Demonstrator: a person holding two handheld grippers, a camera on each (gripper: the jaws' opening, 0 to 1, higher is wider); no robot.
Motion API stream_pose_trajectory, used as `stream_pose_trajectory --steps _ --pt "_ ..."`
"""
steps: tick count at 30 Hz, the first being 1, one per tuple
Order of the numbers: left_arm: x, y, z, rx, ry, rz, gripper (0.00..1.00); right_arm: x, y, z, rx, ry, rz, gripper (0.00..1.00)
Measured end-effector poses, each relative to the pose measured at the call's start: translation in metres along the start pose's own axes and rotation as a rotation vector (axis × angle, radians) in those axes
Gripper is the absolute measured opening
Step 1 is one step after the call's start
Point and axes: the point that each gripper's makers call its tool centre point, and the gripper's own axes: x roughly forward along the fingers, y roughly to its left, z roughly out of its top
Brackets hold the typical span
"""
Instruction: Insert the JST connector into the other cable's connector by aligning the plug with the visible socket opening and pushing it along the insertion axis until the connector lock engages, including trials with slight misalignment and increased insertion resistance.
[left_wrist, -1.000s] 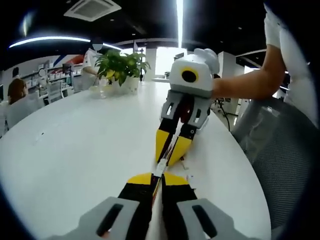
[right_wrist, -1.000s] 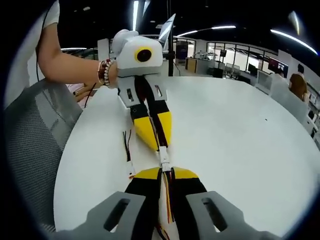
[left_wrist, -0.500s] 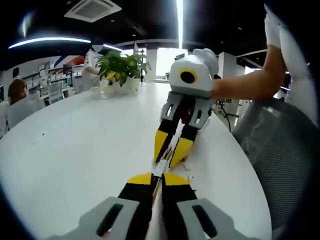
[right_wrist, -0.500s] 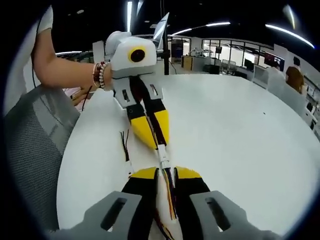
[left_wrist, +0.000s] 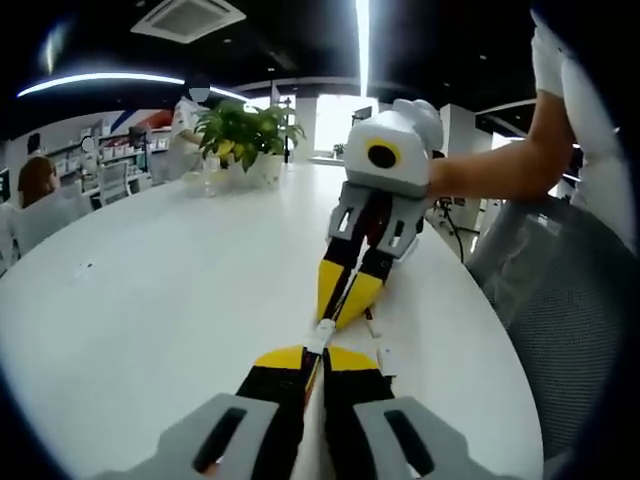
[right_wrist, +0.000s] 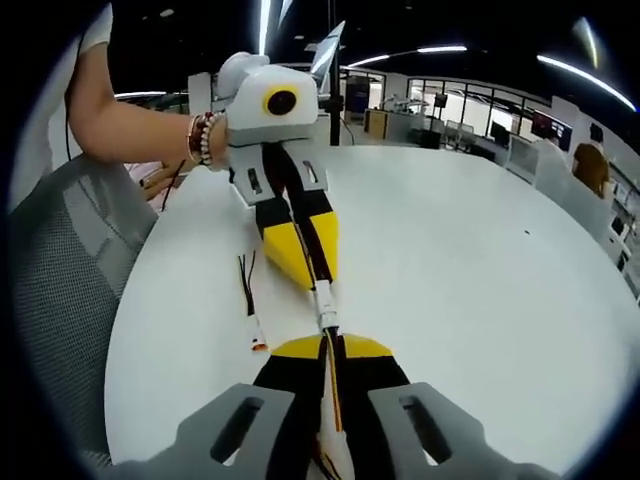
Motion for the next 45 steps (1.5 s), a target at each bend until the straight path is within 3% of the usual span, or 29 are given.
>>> stream_pose_trajectory --steps 20,25,29,37,45 --pt "0.003 -0.002 0.001 -0.001 0.001 -0.005 0.00 0.002 0.002 0.001 -0.043 0.016 0.009 0.01" --pt "0.006 0.012 -0.001 0.030 0.028 0.076 0.00 -0.002 -0.008 0.012 -0.042 -0.037 -0.041 0.02" --pt "0.009 0.014 0.006 0.047 0.009 0.101 0.00 -0.004 -0.015 0.010 -0.059 -0.039 -0.078 0.02" --pt "0.021 0.015 -0.006 0.065 0.054 0.134 0.00 0.005 -0.019 -0.007 -0.078 0.001 -0.094 0.02" --pt "0.020 0.019 -0.009 0.047 0.058 0.150 0.00 0.005 -0.022 -0.007 -0.055 -0.005 -0.112 0.05"
